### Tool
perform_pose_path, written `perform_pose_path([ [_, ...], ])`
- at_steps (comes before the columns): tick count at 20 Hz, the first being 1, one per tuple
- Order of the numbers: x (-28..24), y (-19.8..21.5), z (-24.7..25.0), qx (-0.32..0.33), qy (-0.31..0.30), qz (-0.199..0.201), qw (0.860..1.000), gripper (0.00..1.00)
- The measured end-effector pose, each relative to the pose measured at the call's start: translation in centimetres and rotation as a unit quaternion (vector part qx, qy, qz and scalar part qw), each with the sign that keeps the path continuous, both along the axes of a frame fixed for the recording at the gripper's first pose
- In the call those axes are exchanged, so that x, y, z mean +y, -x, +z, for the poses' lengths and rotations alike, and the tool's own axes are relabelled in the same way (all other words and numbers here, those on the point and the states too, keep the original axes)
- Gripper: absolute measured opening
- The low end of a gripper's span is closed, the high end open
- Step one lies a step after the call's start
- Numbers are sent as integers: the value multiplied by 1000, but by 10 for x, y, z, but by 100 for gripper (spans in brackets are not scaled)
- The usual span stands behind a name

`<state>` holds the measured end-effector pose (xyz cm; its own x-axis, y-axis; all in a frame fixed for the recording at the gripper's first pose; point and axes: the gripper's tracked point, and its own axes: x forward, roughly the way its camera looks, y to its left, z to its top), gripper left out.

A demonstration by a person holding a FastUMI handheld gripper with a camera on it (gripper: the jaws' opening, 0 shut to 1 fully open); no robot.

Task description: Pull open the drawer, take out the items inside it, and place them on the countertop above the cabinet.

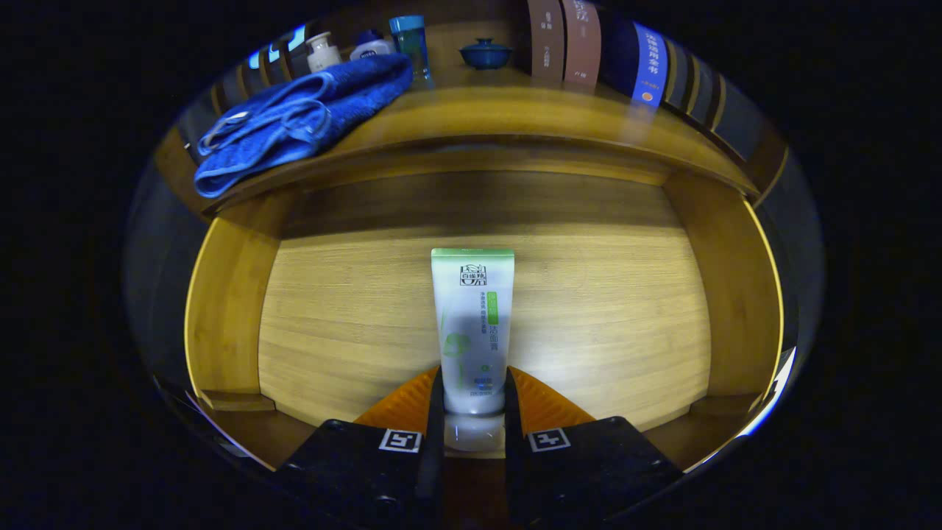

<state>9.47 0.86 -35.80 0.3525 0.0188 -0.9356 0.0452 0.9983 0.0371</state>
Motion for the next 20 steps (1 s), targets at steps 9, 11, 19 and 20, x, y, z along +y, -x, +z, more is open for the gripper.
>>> perform_pose_path([
  [9, -4, -50, 125, -141, -26, -7, 990, 37],
  [11, -7, -76, 138, -156, -18, -10, 988, 38],
  [19, -4, -188, 113, -128, -15, -25, 991, 38],
  [20, -6, -200, 107, -124, -12, -27, 992, 37],
])
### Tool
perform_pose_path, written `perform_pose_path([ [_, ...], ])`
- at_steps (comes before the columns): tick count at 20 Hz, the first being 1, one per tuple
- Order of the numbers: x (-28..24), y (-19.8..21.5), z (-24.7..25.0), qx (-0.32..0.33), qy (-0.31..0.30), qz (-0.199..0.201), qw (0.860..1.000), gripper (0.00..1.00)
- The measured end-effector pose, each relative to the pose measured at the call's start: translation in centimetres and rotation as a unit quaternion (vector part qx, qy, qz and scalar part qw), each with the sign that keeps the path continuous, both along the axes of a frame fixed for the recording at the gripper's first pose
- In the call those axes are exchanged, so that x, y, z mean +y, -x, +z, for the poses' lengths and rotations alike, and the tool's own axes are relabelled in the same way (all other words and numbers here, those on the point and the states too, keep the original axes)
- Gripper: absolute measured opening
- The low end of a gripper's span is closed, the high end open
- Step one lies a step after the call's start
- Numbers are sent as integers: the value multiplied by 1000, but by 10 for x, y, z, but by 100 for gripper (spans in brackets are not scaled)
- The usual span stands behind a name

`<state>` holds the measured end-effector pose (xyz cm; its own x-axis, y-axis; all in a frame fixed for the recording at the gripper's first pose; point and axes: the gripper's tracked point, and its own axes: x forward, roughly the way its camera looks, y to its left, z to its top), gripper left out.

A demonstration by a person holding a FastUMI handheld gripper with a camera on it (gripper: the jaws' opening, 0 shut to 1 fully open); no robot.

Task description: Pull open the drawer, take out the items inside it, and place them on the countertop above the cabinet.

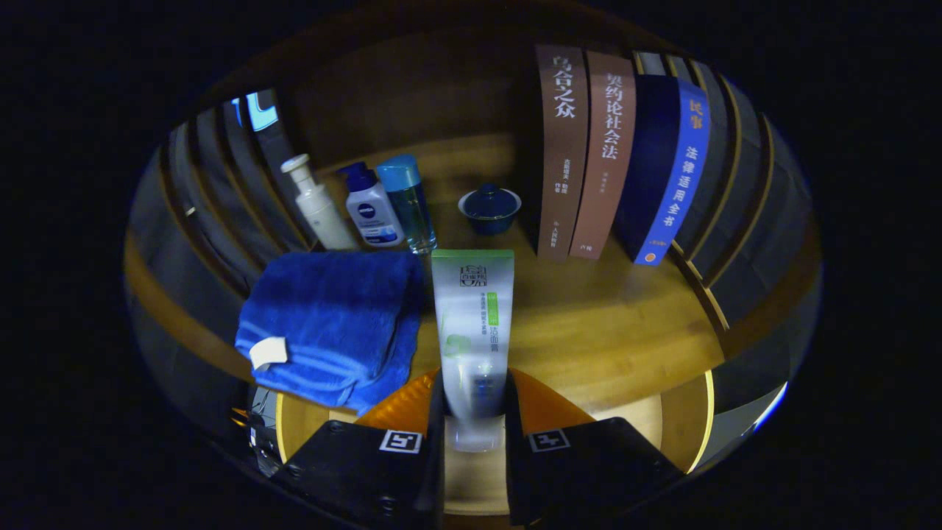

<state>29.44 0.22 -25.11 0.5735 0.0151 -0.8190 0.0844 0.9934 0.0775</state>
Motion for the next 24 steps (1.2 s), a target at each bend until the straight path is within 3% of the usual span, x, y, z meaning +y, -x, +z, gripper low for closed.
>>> perform_pose_path([
  [8, -9, -31, -35, 41, 16, -14, 999, 38],
  [15, -5, -28, -30, 34, 1, -12, 999, 100],
  [20, -7, -10, -7, 6, 0, -12, 1000, 99],
  [24, 6, 25, 37, -81, -29, 3, 996, 100],
])
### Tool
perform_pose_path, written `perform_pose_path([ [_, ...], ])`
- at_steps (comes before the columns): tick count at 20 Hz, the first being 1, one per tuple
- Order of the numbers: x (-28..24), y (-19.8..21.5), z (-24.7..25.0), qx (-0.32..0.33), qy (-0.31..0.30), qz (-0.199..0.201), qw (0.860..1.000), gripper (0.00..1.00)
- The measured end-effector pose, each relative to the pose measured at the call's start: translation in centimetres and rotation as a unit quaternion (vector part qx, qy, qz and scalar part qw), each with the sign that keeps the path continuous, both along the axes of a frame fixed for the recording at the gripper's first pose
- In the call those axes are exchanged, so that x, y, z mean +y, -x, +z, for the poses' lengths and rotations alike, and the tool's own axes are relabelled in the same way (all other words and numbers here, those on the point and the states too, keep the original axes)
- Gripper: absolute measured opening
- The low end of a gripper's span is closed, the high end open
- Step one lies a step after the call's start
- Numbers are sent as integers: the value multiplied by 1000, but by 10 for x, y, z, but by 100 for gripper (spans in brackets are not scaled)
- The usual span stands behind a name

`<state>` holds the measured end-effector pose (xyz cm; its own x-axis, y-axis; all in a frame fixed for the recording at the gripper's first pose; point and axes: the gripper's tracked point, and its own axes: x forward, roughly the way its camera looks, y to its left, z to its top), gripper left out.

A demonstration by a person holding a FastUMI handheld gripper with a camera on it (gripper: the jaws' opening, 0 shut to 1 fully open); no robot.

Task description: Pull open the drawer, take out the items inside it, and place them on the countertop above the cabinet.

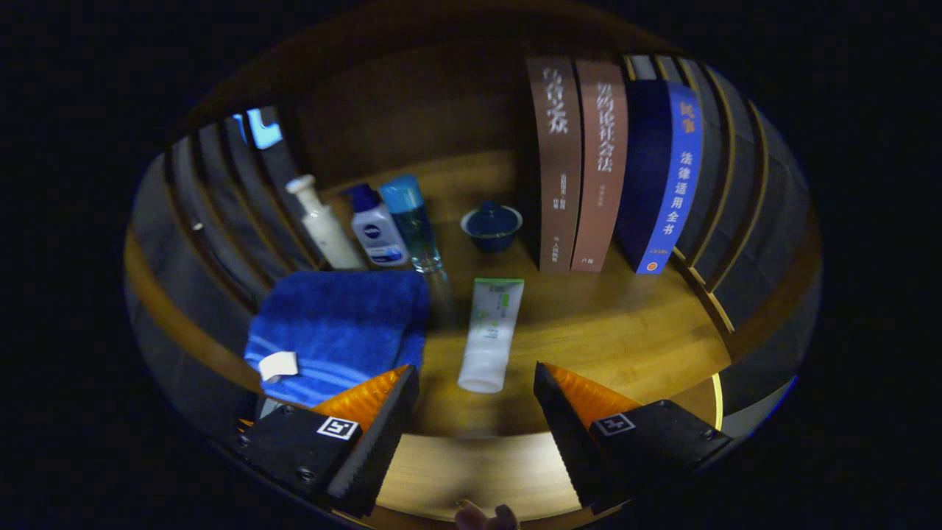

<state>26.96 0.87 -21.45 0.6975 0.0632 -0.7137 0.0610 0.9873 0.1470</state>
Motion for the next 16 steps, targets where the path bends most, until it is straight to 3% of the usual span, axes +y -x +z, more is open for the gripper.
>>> perform_pose_path([
  [7, 12, 107, 91, -189, 18, 9, 982, 100],
  [12, 13, 194, 86, -237, -7, 0, 971, 99],
  [16, 1, 246, 42, -246, 3, -20, 969, 99],
])
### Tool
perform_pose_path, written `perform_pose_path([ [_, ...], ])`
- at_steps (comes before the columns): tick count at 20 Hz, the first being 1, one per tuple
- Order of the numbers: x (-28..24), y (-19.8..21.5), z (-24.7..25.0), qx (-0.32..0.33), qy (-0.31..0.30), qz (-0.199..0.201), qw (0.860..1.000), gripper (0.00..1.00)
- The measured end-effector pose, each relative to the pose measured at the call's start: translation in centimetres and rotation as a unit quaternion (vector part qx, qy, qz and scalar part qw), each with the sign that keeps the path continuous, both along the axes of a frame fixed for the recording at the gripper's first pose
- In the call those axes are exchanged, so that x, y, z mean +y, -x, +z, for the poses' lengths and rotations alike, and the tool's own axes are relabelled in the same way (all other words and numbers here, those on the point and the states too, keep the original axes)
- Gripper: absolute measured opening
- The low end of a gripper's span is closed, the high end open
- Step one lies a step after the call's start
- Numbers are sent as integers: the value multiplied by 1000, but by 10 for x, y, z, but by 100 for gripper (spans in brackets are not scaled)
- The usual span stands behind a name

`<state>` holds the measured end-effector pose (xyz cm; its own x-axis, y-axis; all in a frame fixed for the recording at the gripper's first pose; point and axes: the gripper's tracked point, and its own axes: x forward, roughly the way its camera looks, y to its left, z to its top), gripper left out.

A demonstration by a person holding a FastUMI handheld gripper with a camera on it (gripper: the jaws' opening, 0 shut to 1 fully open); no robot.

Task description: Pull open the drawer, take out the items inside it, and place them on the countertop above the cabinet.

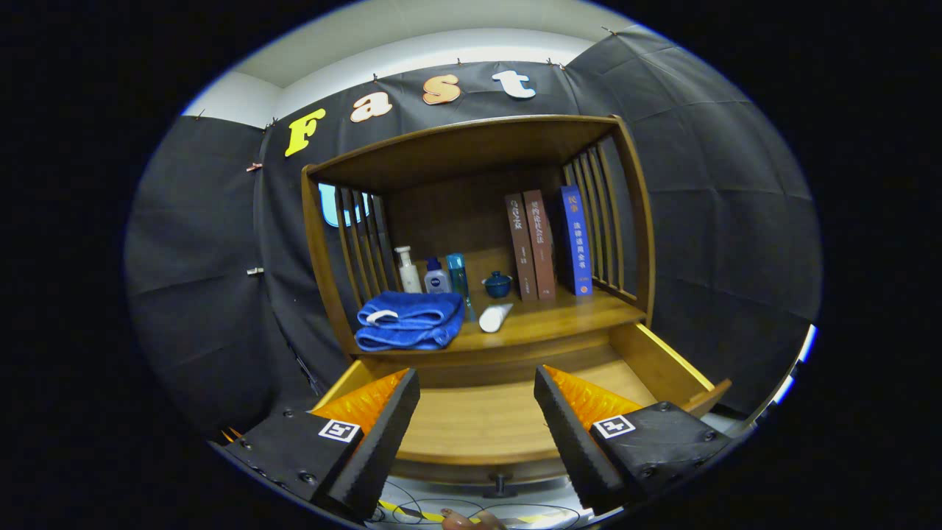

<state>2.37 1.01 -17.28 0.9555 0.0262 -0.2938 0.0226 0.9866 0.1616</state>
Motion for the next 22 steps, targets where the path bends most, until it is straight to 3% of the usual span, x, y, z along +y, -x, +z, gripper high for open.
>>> perform_pose_path([
  [5, -5, 35, -65, 15, 28, -12, 999, 99],
  [11, 2, 36, -112, 36, 42, -8, 998, 99],
  [22, -1, 24, -119, 33, 34, -23, 999, 99],
])
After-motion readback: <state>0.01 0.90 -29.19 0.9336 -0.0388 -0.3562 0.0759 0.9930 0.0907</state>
